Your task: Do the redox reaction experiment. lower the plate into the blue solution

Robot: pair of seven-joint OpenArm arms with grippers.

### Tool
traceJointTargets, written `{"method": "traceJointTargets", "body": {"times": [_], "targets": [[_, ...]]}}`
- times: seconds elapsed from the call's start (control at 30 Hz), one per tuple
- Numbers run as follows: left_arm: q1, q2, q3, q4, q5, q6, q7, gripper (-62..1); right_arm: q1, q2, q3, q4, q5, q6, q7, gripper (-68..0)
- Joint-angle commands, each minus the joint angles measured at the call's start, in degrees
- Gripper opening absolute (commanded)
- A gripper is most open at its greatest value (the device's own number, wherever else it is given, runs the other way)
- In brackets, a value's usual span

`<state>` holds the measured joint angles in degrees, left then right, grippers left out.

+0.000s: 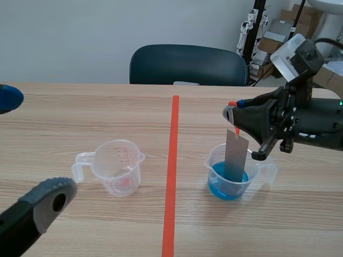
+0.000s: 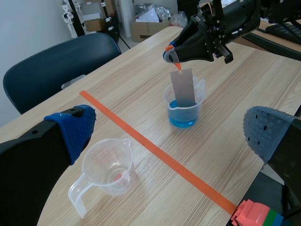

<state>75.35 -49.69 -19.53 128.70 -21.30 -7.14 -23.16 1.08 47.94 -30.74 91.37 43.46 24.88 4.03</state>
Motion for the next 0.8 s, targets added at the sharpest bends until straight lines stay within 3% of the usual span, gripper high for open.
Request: {"method": "traceJointTargets", "body": {"times": [0.0,0.77], "targets": [[0.09,0.42,-0.04,1.07,-0.37,0.07,-1.03,1.4,0.81,0.28,0.68,0.55,0.22,0.00,0.87,-67.6],[0.09,0.42,-0.04,1.05,0.13,0.09,-2.49,1.4,0.63,0.28,0.68,0.55,0.22,0.02,0.17,-67.6]]}}
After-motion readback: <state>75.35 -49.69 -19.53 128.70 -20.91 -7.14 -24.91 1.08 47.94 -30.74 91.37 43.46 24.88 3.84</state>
